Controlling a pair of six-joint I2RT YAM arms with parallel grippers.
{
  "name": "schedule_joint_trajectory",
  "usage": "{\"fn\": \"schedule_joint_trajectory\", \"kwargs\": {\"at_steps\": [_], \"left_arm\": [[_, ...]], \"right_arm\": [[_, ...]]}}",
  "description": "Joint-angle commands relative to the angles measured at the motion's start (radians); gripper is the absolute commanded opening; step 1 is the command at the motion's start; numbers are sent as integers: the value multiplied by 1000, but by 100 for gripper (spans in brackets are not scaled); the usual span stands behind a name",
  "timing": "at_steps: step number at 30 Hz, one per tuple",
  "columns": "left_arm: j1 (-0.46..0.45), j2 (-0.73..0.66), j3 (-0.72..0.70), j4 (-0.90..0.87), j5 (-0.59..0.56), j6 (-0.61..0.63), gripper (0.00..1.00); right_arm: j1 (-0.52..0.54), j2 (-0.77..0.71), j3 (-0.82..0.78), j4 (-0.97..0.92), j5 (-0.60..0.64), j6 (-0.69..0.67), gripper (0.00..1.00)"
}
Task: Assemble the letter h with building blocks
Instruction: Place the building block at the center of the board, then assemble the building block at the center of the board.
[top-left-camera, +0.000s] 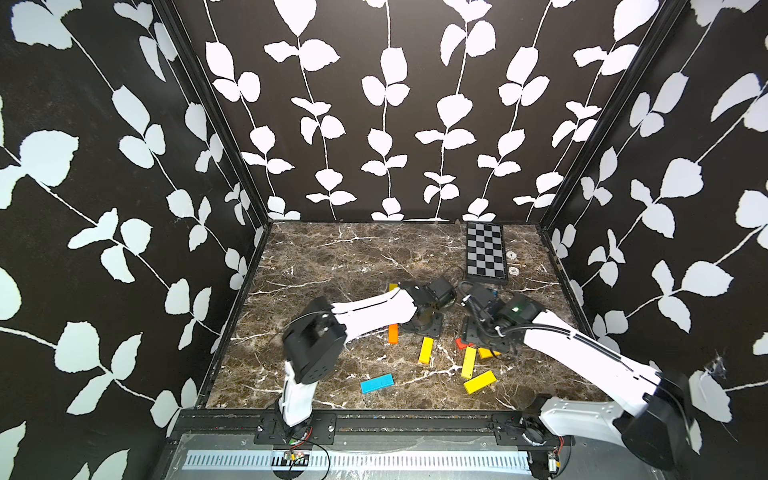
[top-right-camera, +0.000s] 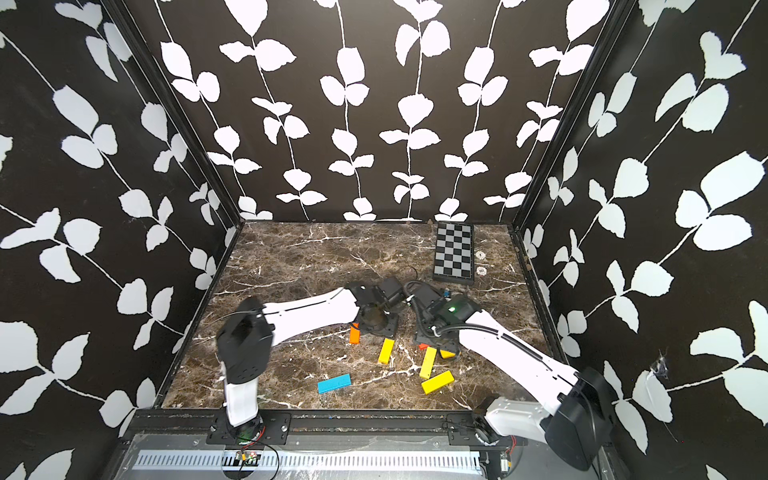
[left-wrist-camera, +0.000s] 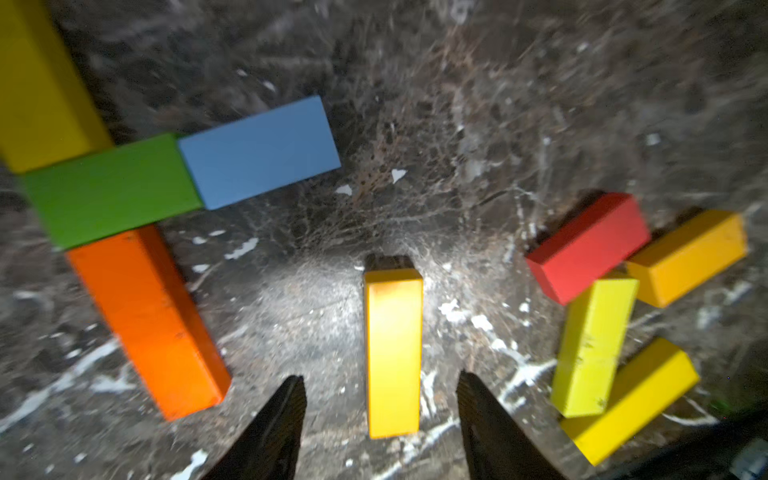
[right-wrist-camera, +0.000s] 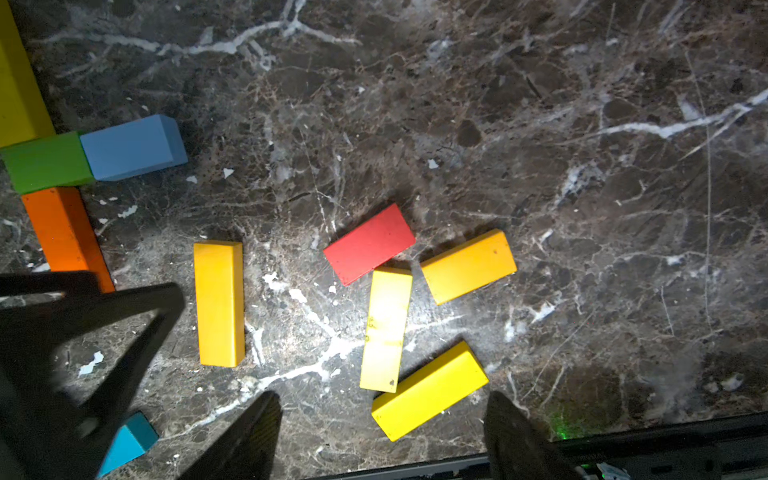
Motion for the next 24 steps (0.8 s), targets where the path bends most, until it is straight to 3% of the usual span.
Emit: {"fn": "schedule_joint_trajectory", "kwargs": {"at_steps": [1, 5, 8, 11, 15, 19, 24], "left_arm": [[28, -223, -47, -72, -105, 56, 64], [154, -463, -222, -24, -85, 104, 61], [254, -654, -355, 84, -2, 185, 60], [310, -793, -427, 132, 11, 218, 67], [399, -813, -417, 70, 56, 235, 68], [423, -786, -422, 52, 115, 216, 64], [432, -781, -444, 47, 87, 188, 62]], "right_arm": [[56, 62, 26, 97, 24, 100, 79], [106, 227, 92, 154, -37, 77, 79], [126, 334, 123, 236, -79, 62, 77], [128, 465, 159, 278, -141, 50, 73], [144, 575, 215, 263, -162, 33, 65], [146, 617, 224, 222, -147, 30, 58], [135, 647, 249, 231, -149, -51, 28]]}}
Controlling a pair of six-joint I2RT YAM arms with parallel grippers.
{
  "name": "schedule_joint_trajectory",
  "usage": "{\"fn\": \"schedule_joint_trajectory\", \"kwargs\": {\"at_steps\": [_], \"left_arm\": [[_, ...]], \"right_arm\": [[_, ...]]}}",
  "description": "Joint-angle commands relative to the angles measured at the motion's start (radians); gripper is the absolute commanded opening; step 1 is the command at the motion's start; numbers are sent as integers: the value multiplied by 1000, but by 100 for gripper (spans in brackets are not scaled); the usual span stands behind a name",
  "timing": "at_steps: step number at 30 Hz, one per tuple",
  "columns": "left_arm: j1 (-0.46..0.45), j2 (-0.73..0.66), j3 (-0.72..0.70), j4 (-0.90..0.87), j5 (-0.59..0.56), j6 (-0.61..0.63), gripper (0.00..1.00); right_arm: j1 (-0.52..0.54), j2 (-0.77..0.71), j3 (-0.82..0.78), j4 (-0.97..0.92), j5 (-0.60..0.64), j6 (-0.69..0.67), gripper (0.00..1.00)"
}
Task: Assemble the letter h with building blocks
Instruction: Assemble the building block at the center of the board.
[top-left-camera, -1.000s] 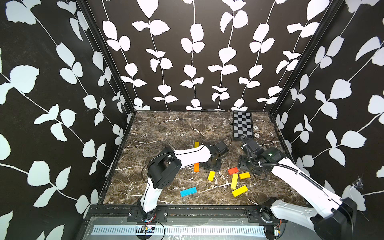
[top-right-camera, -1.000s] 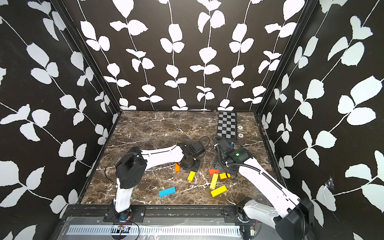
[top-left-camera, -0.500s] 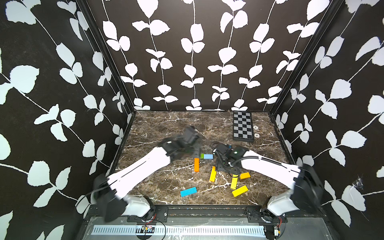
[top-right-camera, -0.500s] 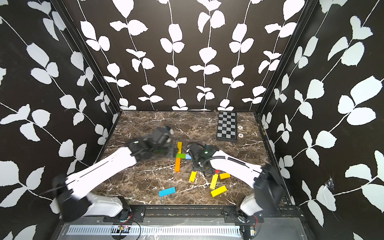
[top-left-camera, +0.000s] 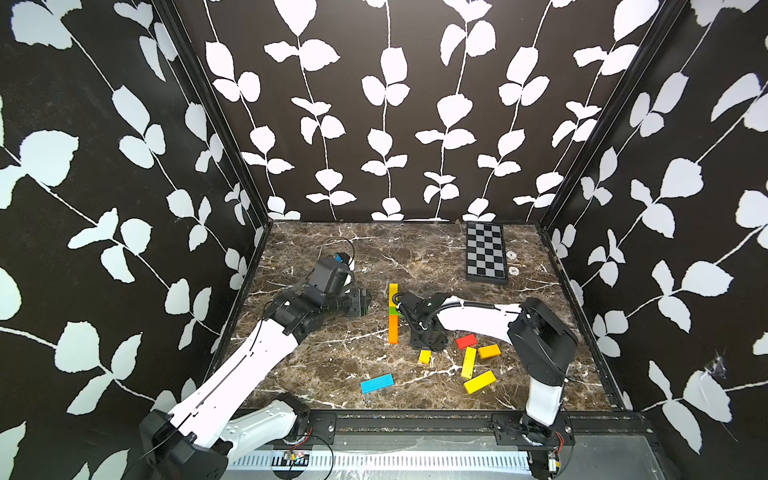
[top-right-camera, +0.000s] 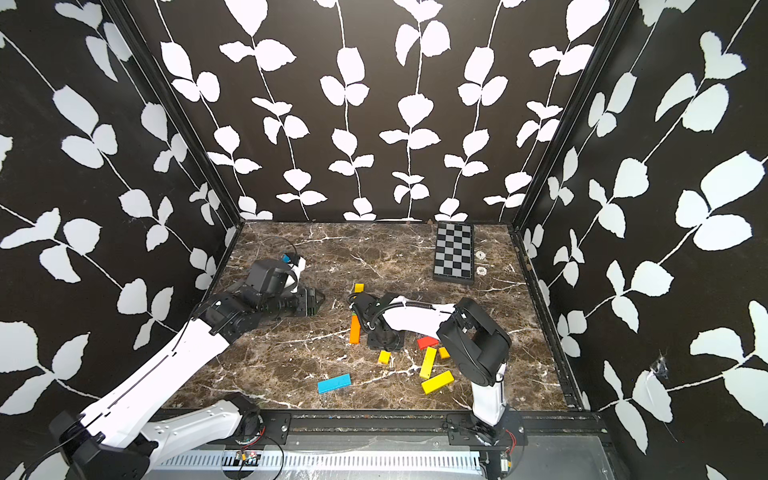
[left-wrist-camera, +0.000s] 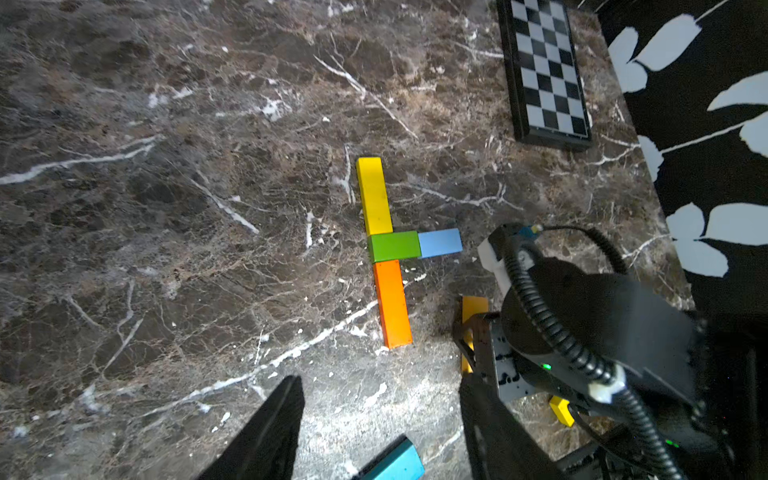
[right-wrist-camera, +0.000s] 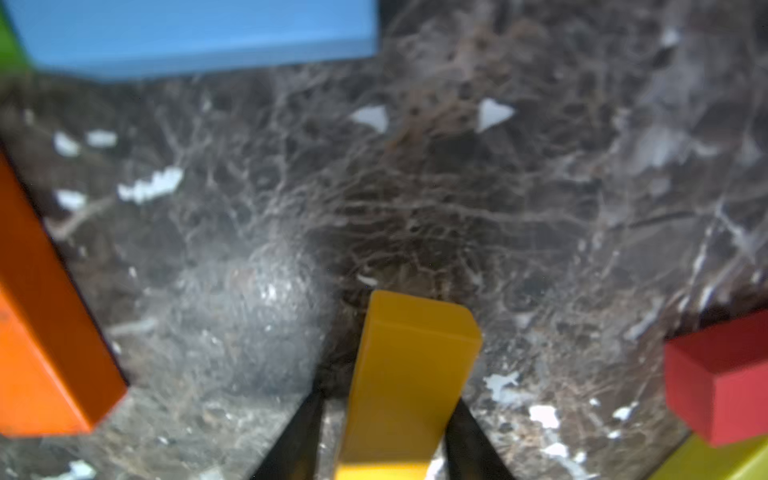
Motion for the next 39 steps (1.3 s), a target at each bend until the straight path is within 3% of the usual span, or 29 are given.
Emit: {"fn": "schedule_joint_trajectory", "kwargs": {"at_steps": [1, 9, 15, 18, 22, 30, 39], "left_arm": [[13, -14, -13, -16, -3, -12, 62], [35, -1, -14, -47, -36, -28, 61], [37, 6, -25, -46, -32, -36, 60], [37, 9, -31, -43, -30, -36, 60], [37, 13, -27, -43, -28, -32, 60], [38, 18, -23, -43, -28, -28, 60], [39, 24, -24, -41, -26, -22, 59]], "right_arm": [[-6, 35, 57, -43, 5, -65, 25], [-73, 123, 222, -155, 3, -212, 23], [-77, 119, 213, -147, -15, -190, 53], [-71, 106, 184, -118, -34, -179, 58], [-69, 107, 173, -110, -27, -175, 55], [-71, 141, 213, -133, -14, -191, 36], [-71, 152, 214, -118, -25, -196, 35]]}}
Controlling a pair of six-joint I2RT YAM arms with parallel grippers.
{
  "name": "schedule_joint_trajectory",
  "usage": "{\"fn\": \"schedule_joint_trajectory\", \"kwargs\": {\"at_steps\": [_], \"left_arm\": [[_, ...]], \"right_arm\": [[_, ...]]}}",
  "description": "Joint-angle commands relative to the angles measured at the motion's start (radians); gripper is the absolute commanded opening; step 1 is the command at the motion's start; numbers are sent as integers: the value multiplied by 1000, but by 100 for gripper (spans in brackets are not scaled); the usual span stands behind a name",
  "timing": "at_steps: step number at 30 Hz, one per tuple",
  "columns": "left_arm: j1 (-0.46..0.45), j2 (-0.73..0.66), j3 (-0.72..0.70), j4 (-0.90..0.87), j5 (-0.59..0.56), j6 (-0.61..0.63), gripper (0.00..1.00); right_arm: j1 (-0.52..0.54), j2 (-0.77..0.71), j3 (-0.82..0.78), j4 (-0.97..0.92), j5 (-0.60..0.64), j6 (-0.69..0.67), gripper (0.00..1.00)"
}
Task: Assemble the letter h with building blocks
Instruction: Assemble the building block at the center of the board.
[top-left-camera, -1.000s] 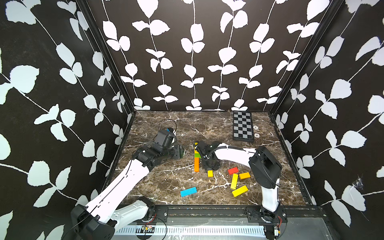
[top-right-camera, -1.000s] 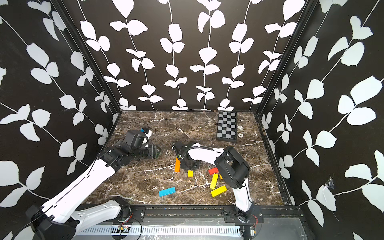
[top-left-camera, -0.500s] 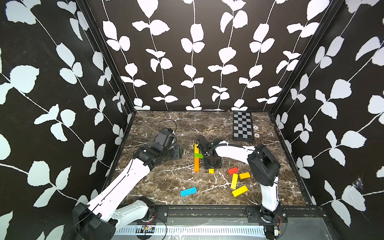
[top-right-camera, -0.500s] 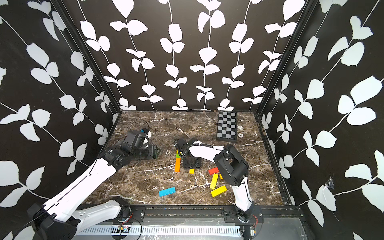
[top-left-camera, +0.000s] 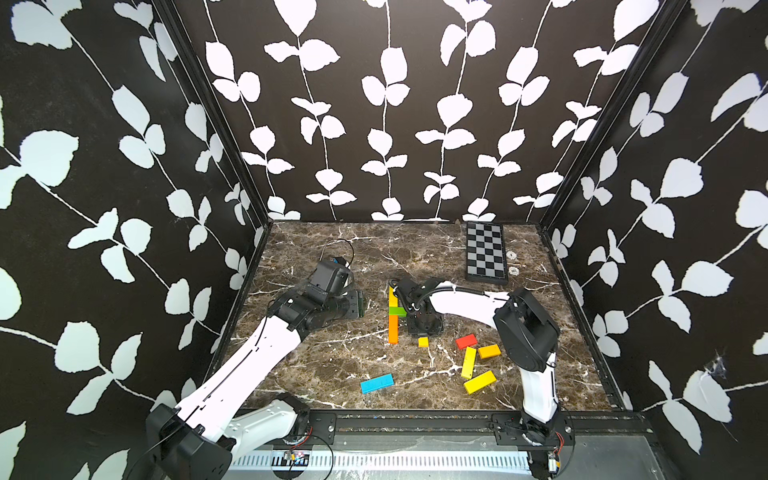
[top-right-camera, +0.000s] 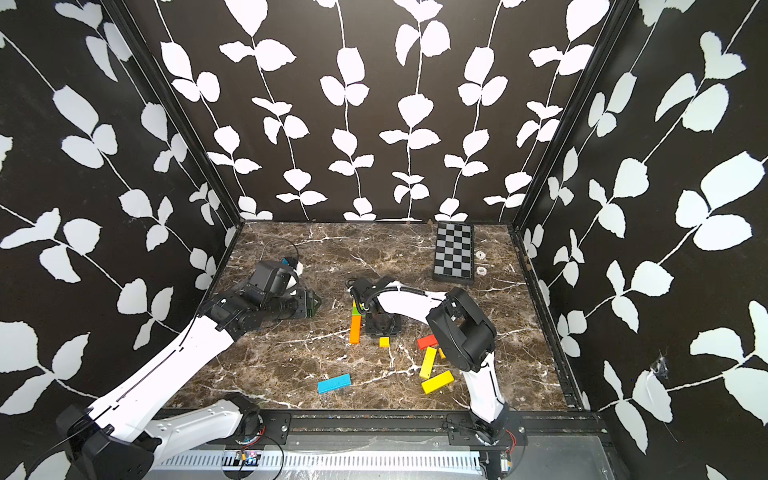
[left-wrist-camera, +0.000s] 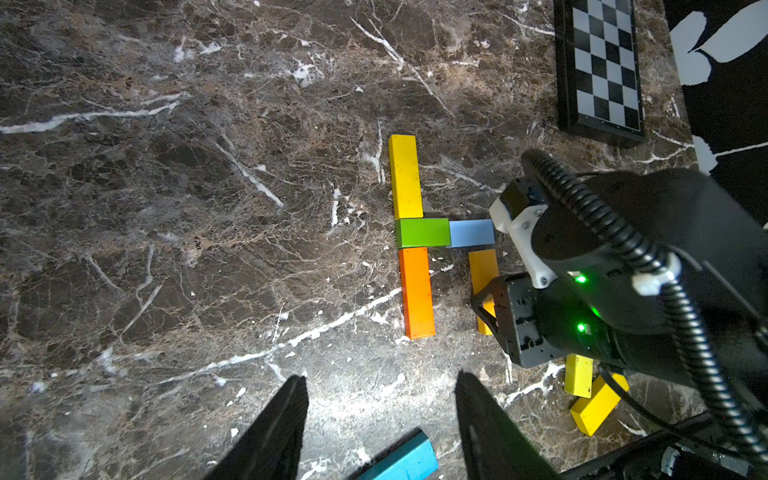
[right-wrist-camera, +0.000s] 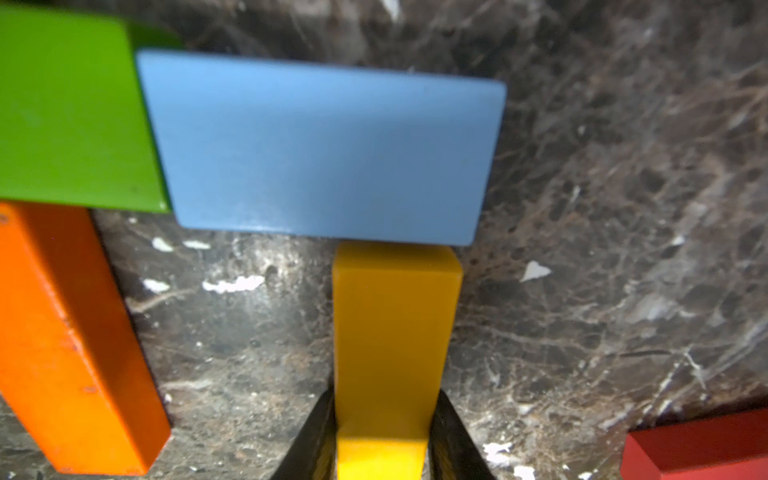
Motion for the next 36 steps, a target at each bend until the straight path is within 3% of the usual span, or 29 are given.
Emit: {"fn": "schedule_joint_trajectory", "kwargs": {"at_steps": [1, 15, 17, 20, 22, 36], "left_arm": [[4, 2, -8, -13, -2, 8, 59], [4, 7, -12, -10, 12, 20, 59], [4, 8, -15, -9, 16, 20, 59], [5, 9, -23, -5, 21, 19, 59], [5, 8, -25, -4, 23, 19, 59], [4, 7, -37, 5, 37, 17, 58]], "right_arm": [[2, 23, 20, -22, 4, 3, 35], [-5, 30, 16, -24, 12, 94, 29], [-6, 30, 11, -15, 6, 95, 33], [-5, 27, 5, -1, -2, 92, 50], [-5, 22, 5, -1, 1, 91, 52], [-8, 41, 31, -17, 21, 78, 39]]}}
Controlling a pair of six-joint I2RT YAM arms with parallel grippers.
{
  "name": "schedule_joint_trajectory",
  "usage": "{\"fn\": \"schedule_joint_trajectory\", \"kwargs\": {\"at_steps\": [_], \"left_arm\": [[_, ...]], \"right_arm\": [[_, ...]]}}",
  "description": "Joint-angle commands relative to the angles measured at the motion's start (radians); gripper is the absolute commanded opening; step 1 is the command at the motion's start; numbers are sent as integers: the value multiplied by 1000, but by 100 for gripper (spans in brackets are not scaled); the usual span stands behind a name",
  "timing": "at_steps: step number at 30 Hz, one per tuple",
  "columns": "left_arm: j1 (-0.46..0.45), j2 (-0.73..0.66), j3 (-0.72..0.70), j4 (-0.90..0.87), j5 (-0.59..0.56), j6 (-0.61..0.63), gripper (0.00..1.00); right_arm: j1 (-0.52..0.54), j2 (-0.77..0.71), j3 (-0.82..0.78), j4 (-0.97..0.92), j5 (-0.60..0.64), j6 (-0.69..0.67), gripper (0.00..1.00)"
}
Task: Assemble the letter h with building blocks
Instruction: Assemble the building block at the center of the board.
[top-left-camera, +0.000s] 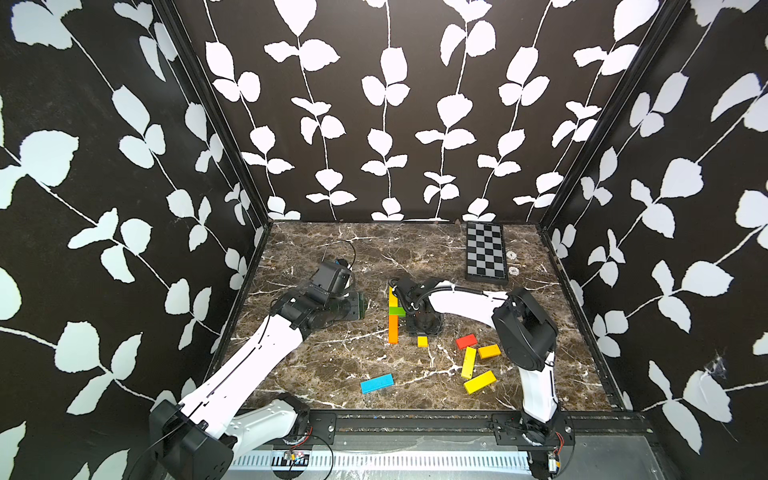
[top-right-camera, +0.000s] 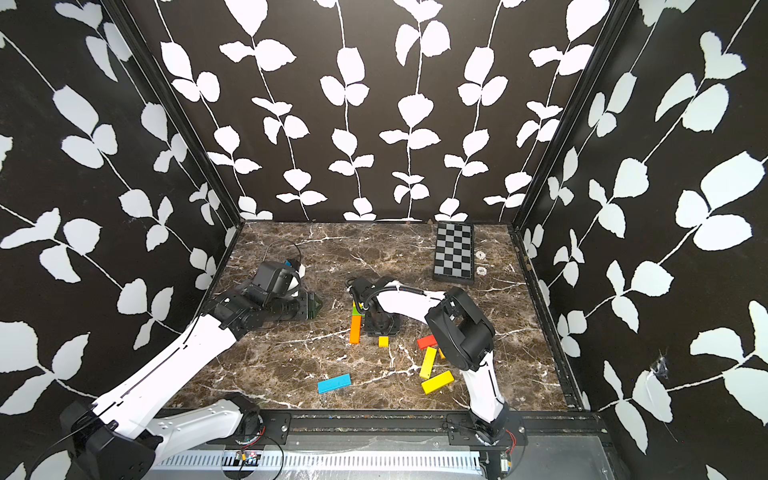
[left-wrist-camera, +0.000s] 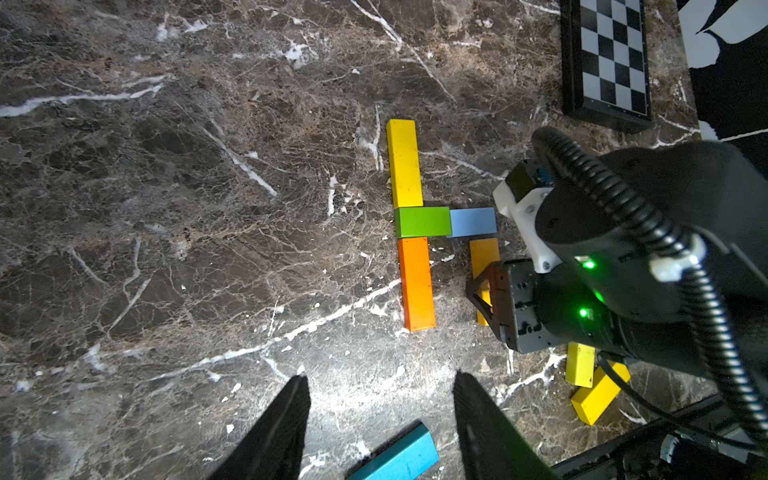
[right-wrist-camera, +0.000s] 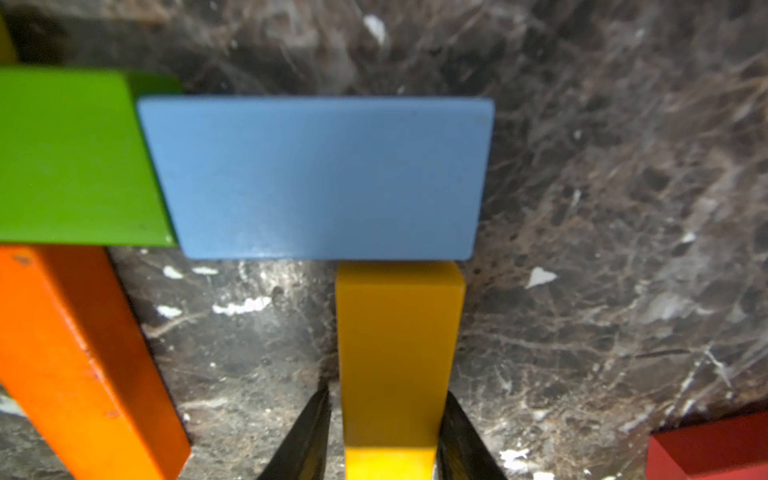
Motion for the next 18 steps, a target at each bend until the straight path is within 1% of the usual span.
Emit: {"fn": "schedule_joint_trajectory", "kwargs": {"at_steps": [1, 11, 15, 18], "left_arm": [[4, -5, -21, 5, 10, 12, 58], [4, -5, -30, 12, 22, 14, 57], [3, -3, -33, 15, 27, 16, 57], [3, 0, -33, 17, 33, 15, 57]], "right_arm": [[-6, 35, 26, -32, 23, 8, 39], [-7, 45, 44, -51, 32, 7, 37], [-7, 37, 30, -51, 36, 22, 35], [-8, 28, 17, -52, 47, 29, 35]]}}
